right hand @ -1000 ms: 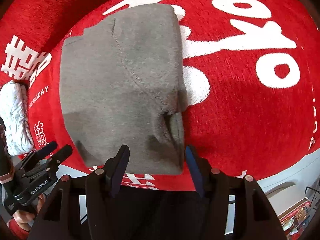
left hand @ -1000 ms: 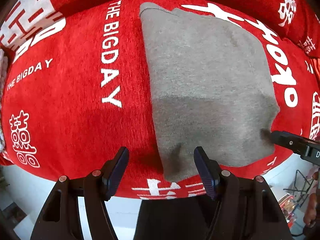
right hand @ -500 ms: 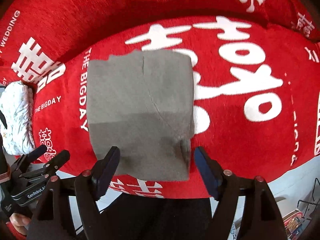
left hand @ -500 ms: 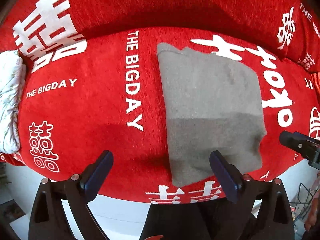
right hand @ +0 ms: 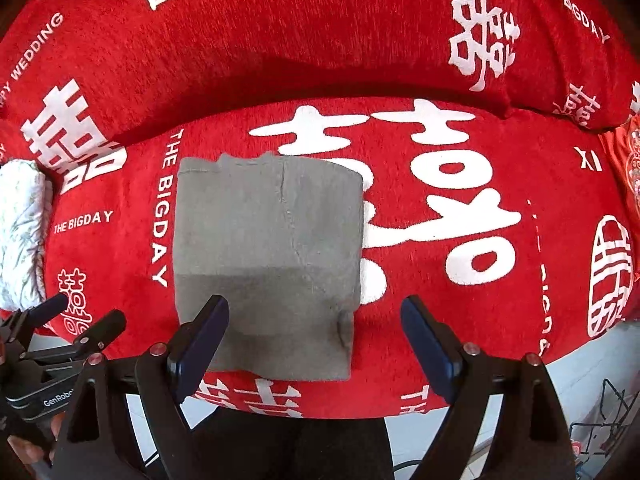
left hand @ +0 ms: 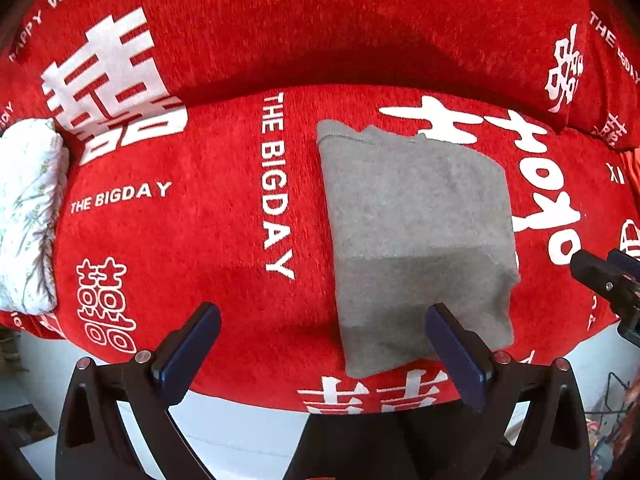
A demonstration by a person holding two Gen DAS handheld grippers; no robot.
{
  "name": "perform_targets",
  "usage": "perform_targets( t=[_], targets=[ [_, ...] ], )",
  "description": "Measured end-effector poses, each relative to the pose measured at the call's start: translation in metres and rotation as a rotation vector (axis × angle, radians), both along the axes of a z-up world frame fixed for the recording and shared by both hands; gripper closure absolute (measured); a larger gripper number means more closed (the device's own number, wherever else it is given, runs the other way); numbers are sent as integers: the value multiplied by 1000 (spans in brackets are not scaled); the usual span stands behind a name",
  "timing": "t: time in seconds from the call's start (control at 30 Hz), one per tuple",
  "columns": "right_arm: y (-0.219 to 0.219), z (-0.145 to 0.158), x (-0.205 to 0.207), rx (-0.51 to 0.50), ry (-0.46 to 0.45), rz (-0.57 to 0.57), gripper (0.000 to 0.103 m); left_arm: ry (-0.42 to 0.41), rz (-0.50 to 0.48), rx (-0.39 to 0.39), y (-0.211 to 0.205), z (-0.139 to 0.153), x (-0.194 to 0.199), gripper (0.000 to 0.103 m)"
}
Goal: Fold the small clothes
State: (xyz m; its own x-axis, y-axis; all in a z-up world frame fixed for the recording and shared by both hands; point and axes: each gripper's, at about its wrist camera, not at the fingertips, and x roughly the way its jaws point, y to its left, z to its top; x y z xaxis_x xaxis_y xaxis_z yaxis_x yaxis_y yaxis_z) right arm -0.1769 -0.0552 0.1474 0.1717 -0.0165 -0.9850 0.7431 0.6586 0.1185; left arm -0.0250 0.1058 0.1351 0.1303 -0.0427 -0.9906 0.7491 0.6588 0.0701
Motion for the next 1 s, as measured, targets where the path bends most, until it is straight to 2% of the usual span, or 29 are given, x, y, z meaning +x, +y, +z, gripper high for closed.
perform_targets(
  t=[0.5, 1.0],
  targets=[
    [1, 19, 0, -25, -10, -4, 13, -28, 18, -42, -3, 23, -5, 1],
    [1, 22, 0, -23, -11, -8, 13, -28, 29, -54, -4, 29, -7, 1]
  ],
)
